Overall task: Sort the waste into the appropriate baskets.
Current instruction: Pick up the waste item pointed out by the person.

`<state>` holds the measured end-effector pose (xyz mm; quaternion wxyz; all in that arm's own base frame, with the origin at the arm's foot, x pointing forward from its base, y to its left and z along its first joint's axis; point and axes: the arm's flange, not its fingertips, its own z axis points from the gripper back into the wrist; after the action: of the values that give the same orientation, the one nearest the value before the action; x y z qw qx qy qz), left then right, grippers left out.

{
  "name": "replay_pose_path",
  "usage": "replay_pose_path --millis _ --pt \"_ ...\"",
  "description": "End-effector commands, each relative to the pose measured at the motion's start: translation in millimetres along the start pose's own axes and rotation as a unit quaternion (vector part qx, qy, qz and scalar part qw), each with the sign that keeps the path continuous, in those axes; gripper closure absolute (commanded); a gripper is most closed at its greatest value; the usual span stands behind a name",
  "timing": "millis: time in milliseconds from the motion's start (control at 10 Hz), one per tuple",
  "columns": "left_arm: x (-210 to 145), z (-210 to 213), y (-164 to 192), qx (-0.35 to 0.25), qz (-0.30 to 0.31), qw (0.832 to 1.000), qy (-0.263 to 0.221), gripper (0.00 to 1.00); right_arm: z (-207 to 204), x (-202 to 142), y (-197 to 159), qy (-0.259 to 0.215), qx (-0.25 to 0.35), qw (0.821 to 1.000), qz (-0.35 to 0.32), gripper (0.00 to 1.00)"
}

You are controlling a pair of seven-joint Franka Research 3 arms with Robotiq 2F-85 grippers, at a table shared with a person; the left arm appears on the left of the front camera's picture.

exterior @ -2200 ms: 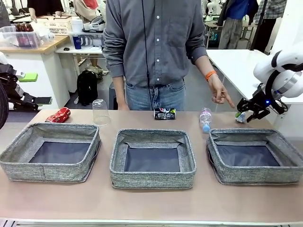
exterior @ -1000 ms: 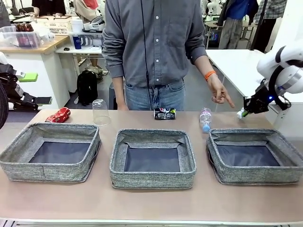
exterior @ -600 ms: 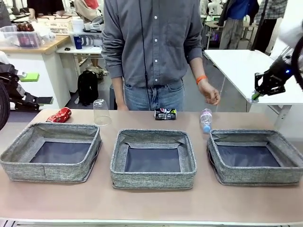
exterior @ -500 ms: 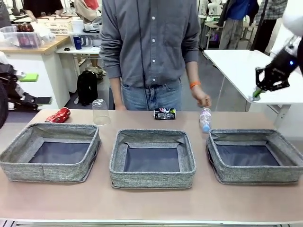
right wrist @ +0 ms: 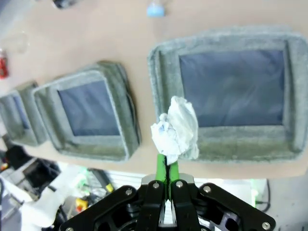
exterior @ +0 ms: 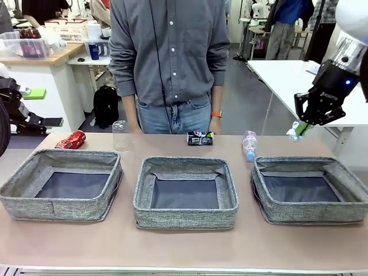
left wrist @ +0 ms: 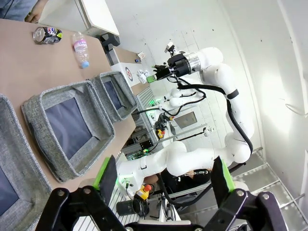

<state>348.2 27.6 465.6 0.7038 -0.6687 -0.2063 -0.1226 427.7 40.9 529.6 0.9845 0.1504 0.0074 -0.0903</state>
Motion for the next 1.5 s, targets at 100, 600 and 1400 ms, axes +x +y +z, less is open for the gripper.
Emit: replay_pose_path --millis 100,600,1400 --pt "1.7 -2.1 -0.8 -0.012 -0.010 1.000 -0.007 0.00 10.2 13.1 -4.8 -0.008 0.005 1.000 -0.008 1.00" --pt "1.7 -2.1 -0.8 -0.012 -0.010 1.000 -0.007 0.00 15.6 -27.0 201.6 0.026 -0.078 0.983 0.162 1.00" --pt "1.7 -2.1 -0.8 -0.012 -0.010 1.000 -0.007 0.00 94.0 -87.5 365.6 -0.035 -0.063 0.981 0.179 1.00"
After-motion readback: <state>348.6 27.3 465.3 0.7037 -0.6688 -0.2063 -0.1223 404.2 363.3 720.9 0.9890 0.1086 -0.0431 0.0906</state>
